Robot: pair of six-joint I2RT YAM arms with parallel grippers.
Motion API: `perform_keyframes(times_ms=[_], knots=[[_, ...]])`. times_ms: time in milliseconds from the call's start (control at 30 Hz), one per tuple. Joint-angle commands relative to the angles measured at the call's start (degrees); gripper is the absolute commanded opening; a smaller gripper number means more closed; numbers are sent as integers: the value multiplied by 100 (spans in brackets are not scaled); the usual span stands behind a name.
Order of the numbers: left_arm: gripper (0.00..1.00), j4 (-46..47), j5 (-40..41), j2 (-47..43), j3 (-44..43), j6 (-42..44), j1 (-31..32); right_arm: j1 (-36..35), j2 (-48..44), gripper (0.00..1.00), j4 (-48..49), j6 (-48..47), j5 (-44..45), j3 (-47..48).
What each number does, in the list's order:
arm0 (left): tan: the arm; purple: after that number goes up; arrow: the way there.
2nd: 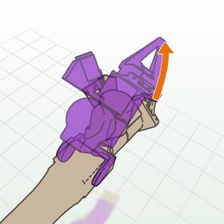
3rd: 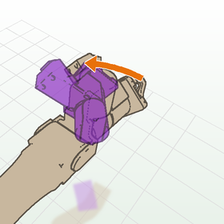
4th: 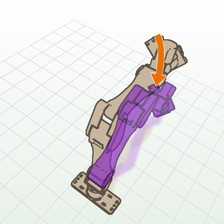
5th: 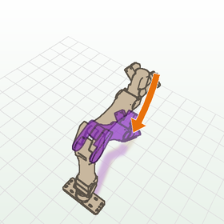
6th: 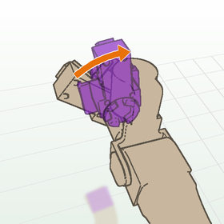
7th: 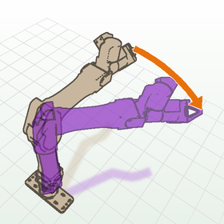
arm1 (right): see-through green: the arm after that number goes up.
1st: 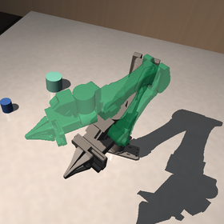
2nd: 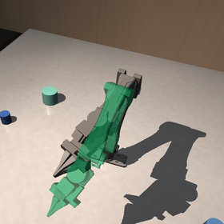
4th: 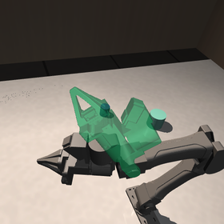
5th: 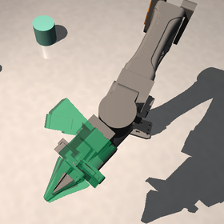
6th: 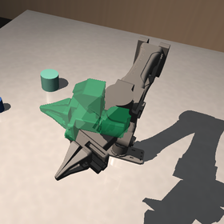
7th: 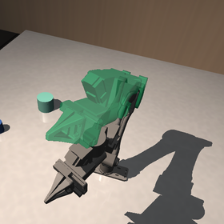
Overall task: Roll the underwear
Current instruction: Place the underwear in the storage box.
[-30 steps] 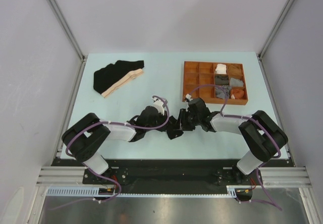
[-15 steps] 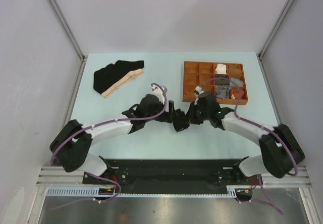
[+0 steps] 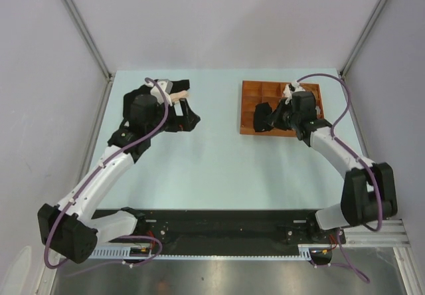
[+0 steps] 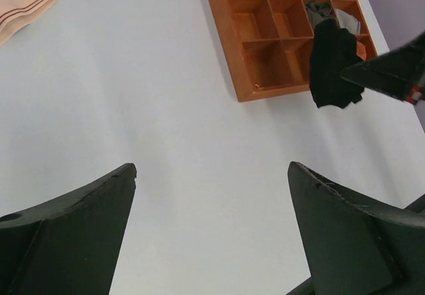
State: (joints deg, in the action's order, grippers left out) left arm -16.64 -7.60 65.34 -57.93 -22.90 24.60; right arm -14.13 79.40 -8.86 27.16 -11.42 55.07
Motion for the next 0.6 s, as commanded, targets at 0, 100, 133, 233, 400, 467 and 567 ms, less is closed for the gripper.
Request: perform_keyframes(times_ms=[0, 100, 133, 233, 400, 467, 567], knots=[[100, -542, -366, -302, -122, 663, -359, 323, 690, 0, 376, -334, 9, 434], [100, -358, -418, -382, 106, 620, -482, 463, 1130, 0, 499, -448, 43, 610], [100, -279, -436, -390, 150, 611, -509, 499, 1209, 0, 508, -474, 17, 654], [100, -269, -453, -373, 221, 637, -579, 639, 1543, 0, 474, -588, 17, 838], [100, -225, -480, -356, 274, 585, -614, 798, 2035, 0, 166, -861, 17, 1172], [100, -190, -523, -355, 300, 567, -632, 850, 2237, 0, 96, -940, 17, 1234], [100, -181, -541, -347, 318, 558, -649, 894, 2510, 0, -325, -1045, -27, 1524]])
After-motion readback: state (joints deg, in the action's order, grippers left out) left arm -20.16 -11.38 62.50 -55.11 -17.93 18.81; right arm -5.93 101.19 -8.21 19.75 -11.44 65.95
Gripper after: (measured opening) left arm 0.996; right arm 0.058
